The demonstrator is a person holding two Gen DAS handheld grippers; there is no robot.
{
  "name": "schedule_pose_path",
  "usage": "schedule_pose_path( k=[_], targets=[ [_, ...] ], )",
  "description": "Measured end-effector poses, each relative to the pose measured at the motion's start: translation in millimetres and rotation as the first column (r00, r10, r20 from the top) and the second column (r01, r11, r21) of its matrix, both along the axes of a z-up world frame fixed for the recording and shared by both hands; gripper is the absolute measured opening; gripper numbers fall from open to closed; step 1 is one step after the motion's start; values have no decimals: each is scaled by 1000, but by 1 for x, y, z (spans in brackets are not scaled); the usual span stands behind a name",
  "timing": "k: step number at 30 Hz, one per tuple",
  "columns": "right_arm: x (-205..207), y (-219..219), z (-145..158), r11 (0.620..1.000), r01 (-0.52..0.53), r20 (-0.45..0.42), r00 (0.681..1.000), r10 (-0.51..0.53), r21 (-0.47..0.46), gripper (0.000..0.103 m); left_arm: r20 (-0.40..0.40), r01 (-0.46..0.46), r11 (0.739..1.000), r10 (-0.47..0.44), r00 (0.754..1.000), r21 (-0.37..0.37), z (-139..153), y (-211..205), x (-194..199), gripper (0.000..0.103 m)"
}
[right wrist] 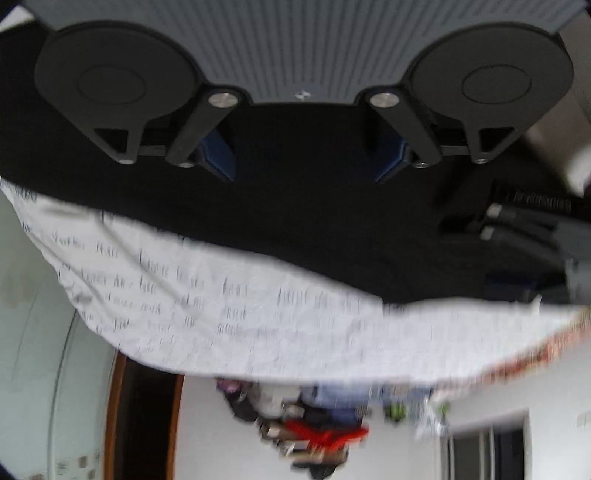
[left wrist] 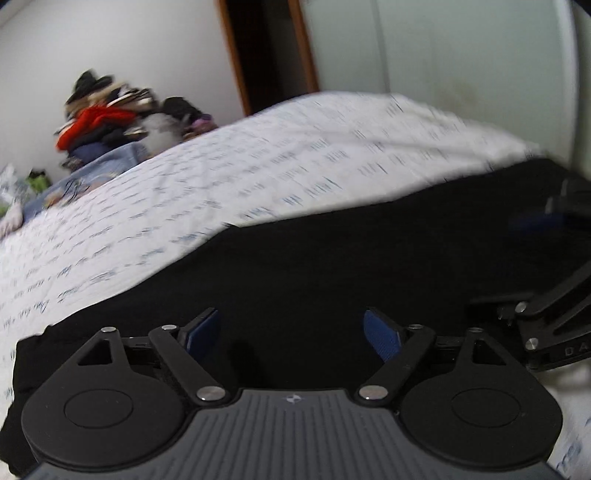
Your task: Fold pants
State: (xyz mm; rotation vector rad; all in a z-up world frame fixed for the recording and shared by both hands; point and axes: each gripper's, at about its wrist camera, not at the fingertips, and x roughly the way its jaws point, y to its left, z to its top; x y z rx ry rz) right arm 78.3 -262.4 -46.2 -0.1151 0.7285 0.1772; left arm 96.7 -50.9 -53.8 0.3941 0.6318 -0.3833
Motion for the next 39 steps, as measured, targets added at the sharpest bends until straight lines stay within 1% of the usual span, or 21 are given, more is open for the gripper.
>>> schedule_pose_path(
  k=[1,2,3,4,6,8,9,12,14,16,18,19,20,21,23,27,29,31,33,36,39],
  targets=[
    [-6,1,-5,999,0,11,1000,1,-48,92,23,-6,1000,5,1000,15,-3,-4,-5,85],
    [-13,-2,-7,998,13,34,999,-11,-68,98,52,-13,1000,12,999,23,-4,-6,-10,85],
    [-18,-8,-7,997,36,34,999,-34,-67,103,61,-16,1000,14,998,26,-3,-8,-13,85],
    [-22,-15,-5,997,55,29,998,-53,-51,103,62,-13,1000,12,998,12,0,-7,-14,85],
    [-28,-30,2,995,98,28,995,-98,-9,103,72,-18,998,22,997,-53,12,-7,-12,85],
    [-29,-42,12,988,156,63,986,-156,5,103,65,-50,993,57,996,-107,23,-12,-3,85],
    [-27,-47,17,982,187,87,978,-187,10,103,46,-64,988,70,996,-138,28,-15,6,86],
    [-5,-58,22,962,273,107,957,-271,-4,103,8,-77,965,82,997,-249,35,-25,32,87],
    [14,-63,21,957,290,100,953,-287,-12,103,-41,-111,954,104,994,-279,30,-33,51,88],
    [32,-69,14,956,291,66,955,-289,-31,103,-102,-138,958,116,988,-251,14,-42,69,88],
    [48,-75,-4,945,313,-6,949,-315,-98,103,-161,-178,963,147,976,-202,-9,-48,80,90],
    [48,-79,-13,946,305,-25,951,-310,-110,103,-136,-173,962,146,980,-212,-15,-47,77,93],
    [42,-85,-15,953,295,0,955,-296,-66,103,-102,-172,960,152,983,-219,-18,-45,72,96],
    [35,-91,-15,952,303,9,953,-303,-34,103,-93,-178,962,162,982,-209,-19,-46,70,98],
    [27,-99,-13,942,334,15,943,-333,-29,103,-89,-179,965,164,982,-191,-19,-48,69,99],
    [15,-102,-7,909,415,53,909,-414,-16,103,-90,-189,963,174,981,-194,-20,-46,70,102],
    [12,-98,-8,923,385,49,922,-385,0,103,-86,-190,963,176,981,-189,-19,-46,69,102],
    [15,-97,-15,932,359,24,933,-358,-45,103,-83,-189,964,177,981,-188,-18,-46,68,103],
    [11,-101,-16,935,353,33,935,-352,-34,103,-83,-189,964,176,981,-188,-19,-46,68,103],
    [8,-106,-13,921,387,29,922,-386,-43,103,-80,-189,964,177,981,-187,-19,-46,68,103],
    [0,-105,-10,906,419,50,908,-416,-57,103,-80,-189,964,177,981,-186,-19,-47,68,103]
  ],
)
